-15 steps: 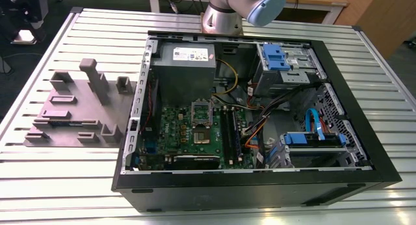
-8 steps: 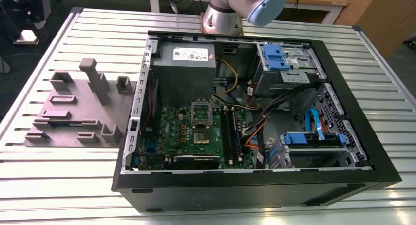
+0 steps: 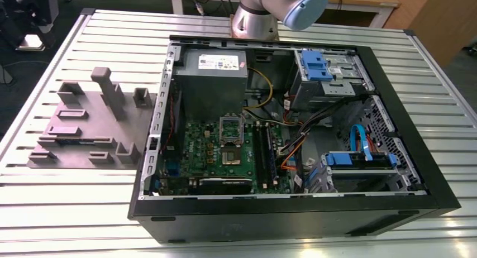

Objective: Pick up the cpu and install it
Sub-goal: 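Pick up the cpu and move it towards the insertion slot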

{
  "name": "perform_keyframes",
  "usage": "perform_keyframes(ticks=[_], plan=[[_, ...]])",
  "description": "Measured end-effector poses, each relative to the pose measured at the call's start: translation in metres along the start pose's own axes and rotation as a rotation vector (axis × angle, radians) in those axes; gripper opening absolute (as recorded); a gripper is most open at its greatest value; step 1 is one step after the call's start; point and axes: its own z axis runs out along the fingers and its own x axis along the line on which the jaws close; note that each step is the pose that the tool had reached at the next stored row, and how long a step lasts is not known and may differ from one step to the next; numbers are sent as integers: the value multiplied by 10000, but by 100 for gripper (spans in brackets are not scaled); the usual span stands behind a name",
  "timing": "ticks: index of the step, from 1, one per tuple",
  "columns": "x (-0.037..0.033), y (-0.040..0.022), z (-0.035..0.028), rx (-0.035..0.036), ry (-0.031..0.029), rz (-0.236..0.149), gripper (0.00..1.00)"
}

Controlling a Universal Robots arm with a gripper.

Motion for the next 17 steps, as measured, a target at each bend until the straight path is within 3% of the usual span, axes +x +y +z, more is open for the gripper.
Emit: perform_keyframes(ticks=[17], plan=[[-56,0,-1,1,1,0,47]])
